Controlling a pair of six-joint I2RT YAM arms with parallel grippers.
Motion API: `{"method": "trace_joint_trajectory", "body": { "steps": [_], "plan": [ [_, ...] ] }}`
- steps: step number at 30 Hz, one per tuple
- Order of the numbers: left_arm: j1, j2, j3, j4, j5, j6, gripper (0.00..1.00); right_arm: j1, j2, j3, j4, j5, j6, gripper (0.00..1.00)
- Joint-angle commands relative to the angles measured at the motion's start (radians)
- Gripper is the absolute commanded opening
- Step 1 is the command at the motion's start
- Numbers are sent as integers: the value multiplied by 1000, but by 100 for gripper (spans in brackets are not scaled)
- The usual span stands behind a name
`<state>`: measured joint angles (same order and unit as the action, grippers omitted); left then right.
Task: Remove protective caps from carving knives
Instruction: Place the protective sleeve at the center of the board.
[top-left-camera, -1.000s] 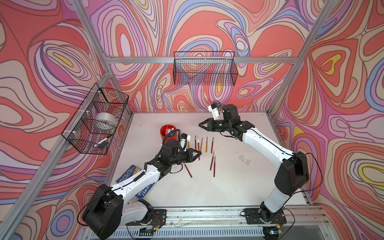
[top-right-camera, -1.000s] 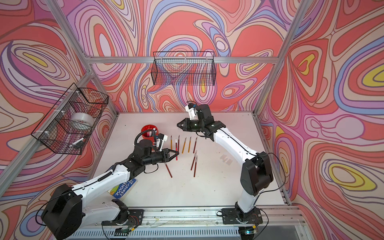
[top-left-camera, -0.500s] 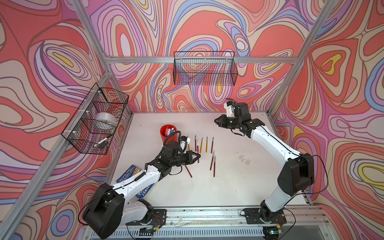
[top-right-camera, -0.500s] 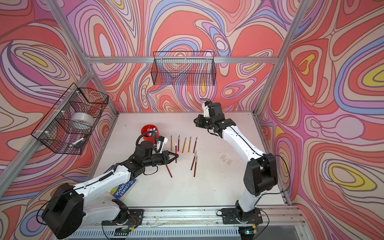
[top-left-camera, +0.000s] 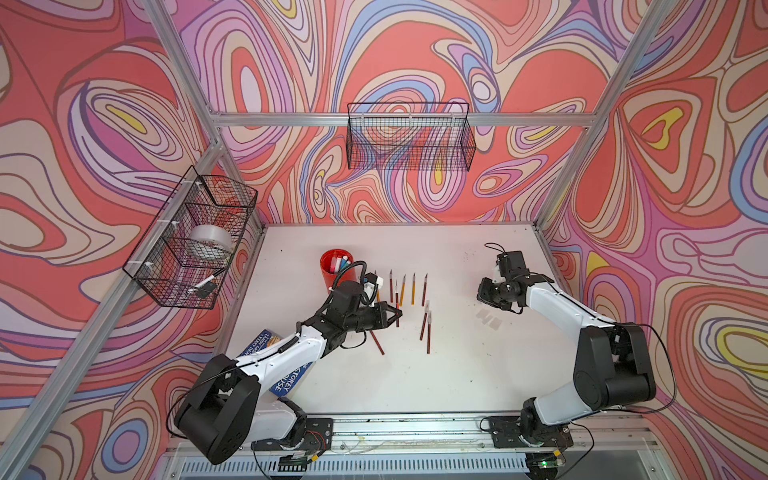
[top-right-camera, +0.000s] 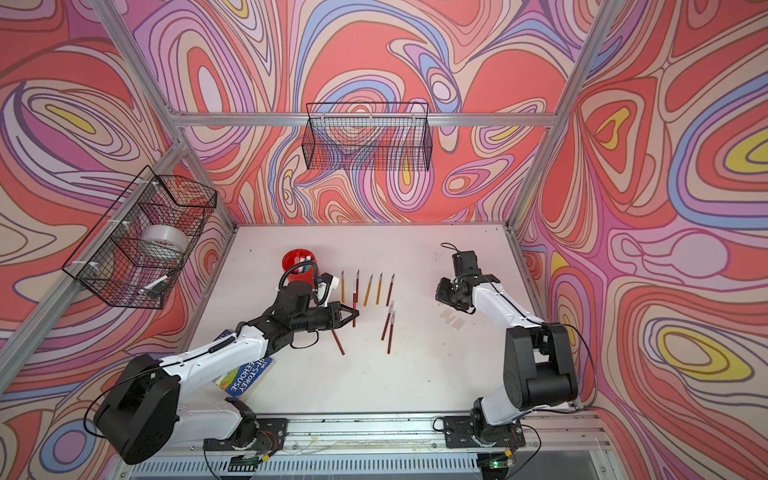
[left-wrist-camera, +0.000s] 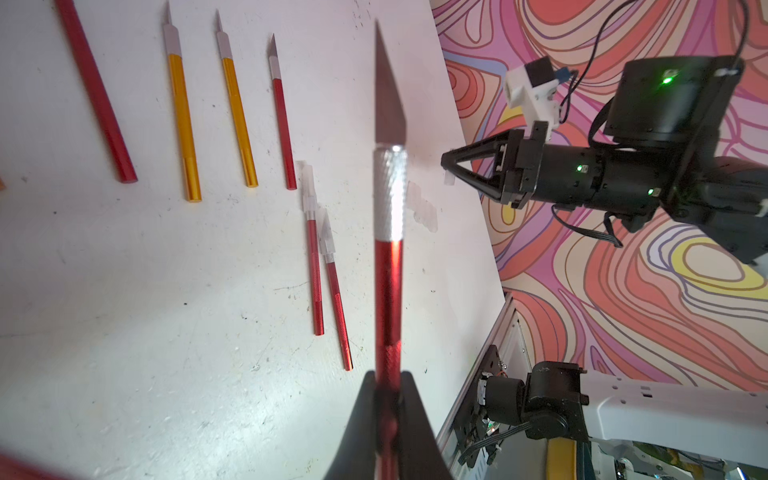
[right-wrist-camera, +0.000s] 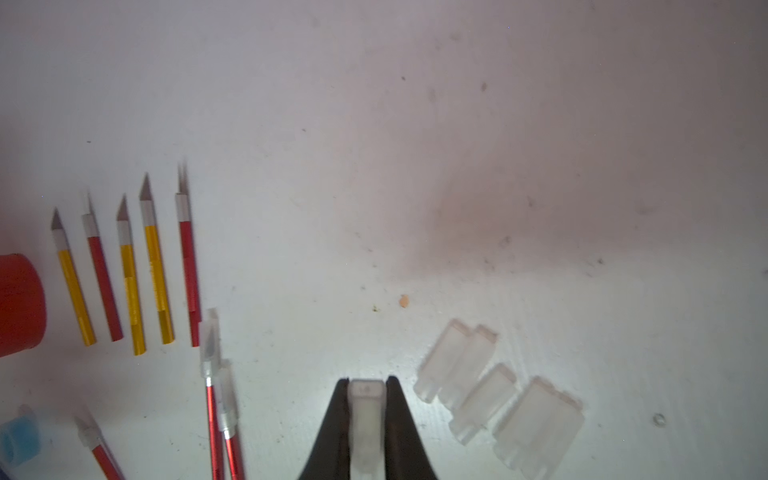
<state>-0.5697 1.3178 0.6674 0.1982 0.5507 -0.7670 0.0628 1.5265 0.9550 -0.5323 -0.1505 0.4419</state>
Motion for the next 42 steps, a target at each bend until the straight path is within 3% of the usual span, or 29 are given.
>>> {"method": "trace_joint_trajectory", "body": {
  "steps": [1, 15, 42],
  "plan": [
    [-1, 12, 40, -28, 8, 26, 0, -37, -43, -39, -1, 32, -8, 0],
    [-1, 23, 50, -57, -12, 32, 0, -47, 19, -77, 23, 70, -12, 0],
    [-2, 28, 44, -61, -18, 29, 0, -88, 81, -86, 42, 72, -8, 28]
  ]
}}
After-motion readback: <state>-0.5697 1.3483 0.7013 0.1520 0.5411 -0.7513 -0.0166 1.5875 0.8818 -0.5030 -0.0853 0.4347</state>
